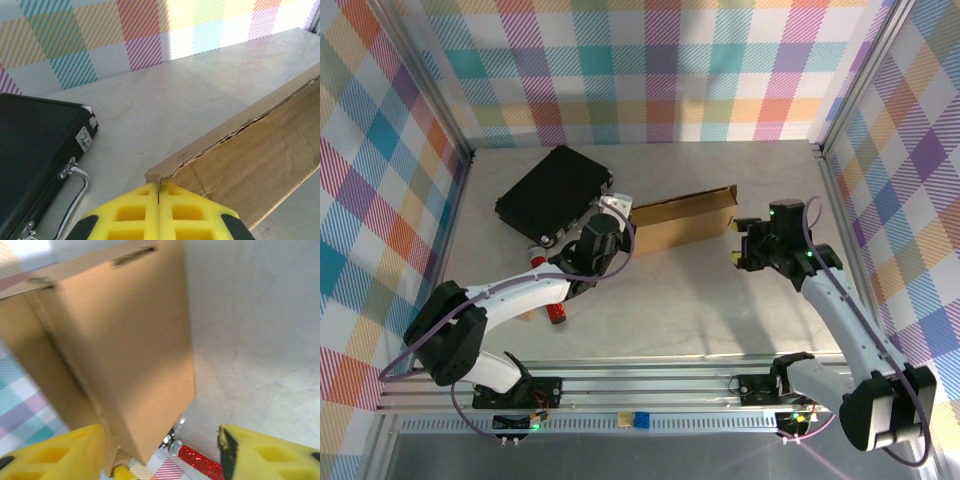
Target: Fold the paper box
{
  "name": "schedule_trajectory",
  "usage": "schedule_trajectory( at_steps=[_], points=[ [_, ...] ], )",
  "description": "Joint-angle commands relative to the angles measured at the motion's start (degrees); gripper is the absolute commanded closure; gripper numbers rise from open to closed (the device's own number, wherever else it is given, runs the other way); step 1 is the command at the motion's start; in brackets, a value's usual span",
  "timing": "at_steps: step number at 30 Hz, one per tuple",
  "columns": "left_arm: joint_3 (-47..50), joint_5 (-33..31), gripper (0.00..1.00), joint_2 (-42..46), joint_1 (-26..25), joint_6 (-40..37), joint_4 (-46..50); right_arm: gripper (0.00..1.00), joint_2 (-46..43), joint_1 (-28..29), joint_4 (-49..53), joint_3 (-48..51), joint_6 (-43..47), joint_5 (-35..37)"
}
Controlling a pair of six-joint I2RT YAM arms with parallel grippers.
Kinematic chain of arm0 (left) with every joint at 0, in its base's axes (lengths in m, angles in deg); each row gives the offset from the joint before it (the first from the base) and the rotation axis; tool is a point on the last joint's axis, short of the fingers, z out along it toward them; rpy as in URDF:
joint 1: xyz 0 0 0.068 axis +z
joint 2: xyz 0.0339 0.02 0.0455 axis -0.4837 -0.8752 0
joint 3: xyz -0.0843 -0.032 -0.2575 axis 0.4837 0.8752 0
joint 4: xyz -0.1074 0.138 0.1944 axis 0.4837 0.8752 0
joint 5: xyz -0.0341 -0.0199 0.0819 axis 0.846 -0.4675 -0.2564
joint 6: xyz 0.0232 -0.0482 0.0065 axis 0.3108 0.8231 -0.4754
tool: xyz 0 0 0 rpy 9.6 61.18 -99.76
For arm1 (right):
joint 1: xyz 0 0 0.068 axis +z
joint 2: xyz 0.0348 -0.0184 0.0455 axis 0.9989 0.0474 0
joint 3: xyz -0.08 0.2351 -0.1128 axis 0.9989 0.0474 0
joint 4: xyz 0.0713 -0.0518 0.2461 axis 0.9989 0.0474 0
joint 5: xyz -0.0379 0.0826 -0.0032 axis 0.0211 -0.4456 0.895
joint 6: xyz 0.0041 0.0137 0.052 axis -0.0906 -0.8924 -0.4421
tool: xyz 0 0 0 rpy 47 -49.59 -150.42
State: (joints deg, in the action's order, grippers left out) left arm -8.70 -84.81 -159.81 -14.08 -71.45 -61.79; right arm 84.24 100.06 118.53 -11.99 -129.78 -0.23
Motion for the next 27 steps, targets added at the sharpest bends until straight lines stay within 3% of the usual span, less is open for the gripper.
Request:
schedule_trajectory(
  at_steps=[1, 8, 14, 27],
  points=[
    [1.1, 0.6, 1.0, 0.9, -2.4, -3.4, -5.5, 0.32, -2.2, 0.3, -3.3, -1.8, 5.9, 2.9],
    [2.4, -1.8, 1.0, -5.6, -2.9, -4.8, -10.3, 0.25, 3.8, -1.1, -11.1, -3.6, 13.9, -0.9],
    [-2.2, -2.3, 1.0, -11.0, -2.9, -5.6, -7.8, 0.2, 10.2, -6.7, -6.4, -9.5, 21.7, -5.8],
    [-5.9, -3.6, 1.0, -14.7, -2.8, -6.3, -4.7, 0.18, 22.2, -10.5, -14.8, -10.2, 20.2, -14.6]
  ],
)
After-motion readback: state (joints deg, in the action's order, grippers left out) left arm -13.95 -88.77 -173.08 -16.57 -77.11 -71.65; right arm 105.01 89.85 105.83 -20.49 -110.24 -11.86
